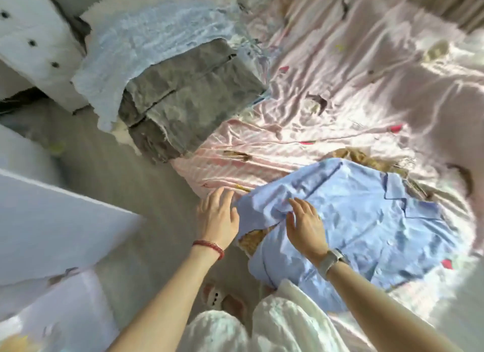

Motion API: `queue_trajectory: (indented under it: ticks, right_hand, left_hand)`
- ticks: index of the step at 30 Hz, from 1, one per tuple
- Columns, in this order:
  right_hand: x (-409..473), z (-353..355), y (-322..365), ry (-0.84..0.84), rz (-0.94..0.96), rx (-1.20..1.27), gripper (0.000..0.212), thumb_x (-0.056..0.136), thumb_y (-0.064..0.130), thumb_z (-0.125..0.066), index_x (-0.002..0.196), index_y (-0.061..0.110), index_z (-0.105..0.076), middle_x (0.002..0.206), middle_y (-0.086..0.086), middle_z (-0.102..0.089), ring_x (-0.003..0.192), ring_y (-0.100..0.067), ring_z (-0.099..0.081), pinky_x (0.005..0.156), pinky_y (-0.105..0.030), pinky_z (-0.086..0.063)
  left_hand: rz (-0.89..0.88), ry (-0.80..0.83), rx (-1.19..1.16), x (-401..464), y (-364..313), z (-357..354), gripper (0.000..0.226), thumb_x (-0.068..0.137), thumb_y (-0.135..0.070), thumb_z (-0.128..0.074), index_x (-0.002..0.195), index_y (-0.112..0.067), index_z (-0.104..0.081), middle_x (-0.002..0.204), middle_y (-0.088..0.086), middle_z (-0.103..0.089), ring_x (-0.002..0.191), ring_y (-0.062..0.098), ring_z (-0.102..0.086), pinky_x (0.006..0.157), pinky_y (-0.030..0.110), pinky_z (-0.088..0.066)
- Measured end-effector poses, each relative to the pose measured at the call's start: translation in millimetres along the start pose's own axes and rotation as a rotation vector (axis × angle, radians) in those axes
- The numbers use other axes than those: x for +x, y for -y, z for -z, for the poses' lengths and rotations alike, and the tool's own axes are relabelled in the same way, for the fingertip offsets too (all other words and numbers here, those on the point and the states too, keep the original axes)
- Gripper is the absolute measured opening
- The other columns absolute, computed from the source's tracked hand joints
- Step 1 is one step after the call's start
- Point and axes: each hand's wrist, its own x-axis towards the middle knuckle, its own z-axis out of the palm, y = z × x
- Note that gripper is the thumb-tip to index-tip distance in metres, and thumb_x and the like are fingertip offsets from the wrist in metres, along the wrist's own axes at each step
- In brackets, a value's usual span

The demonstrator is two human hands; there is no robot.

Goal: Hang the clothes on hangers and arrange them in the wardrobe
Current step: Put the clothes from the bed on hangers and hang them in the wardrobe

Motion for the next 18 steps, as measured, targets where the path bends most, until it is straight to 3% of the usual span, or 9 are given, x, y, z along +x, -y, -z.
queue_trajectory:
  ticks: [5,10,13,18]
  right_hand:
    - [9,29,-134,-0.052,-0.292,0.035,0.039,0.091,0.011,-0.045,0.128,0.001,-0.048,0.133,-0.017,-0.048,0.123,-0.033,-0.043,0.102,-0.040,-0.032]
    - [19,53,-265,-0.093,-0.566,0.087,0.038,0.089,0.007,-0.043,0.126,-0.004,-0.047,0.126,-0.024,-0.051,0.116,-0.040,-0.045,0.098,-0.044,-0.032]
    - [33,61,-328,-0.091,-0.680,0.102,0.039,0.089,0.007,-0.042,0.125,-0.006,-0.043,0.125,-0.027,-0.049,0.116,-0.042,-0.044,0.095,-0.047,-0.035]
    - [75,66,-407,-0.072,-0.752,0.033,0.056,0.091,0.013,-0.040,0.142,0.000,-0.021,0.150,-0.016,-0.023,0.137,-0.030,-0.022,0.109,-0.049,-0.023]
  left_hand:
    - [-0.193,0.283,0.046,50,-109,-77,0.048,0.092,-0.019,-0.042,0.139,-0.017,-0.034,0.149,0.006,-0.026,0.136,0.021,-0.022,0.108,0.034,-0.018]
    - [-0.331,0.513,0.160,76,-196,-159,0.051,0.092,-0.022,-0.041,0.141,-0.020,-0.029,0.152,0.003,-0.019,0.139,0.019,-0.015,0.109,0.035,-0.018]
    - [-0.385,0.658,0.272,84,-217,-200,0.055,0.093,-0.027,-0.040,0.145,-0.025,-0.020,0.155,0.003,-0.005,0.142,0.021,-0.004,0.111,0.039,-0.016]
    - [-0.391,0.816,0.507,98,-218,-244,0.059,0.094,-0.037,-0.036,0.146,-0.032,-0.008,0.155,0.001,0.010,0.142,0.024,0.012,0.113,0.045,-0.004]
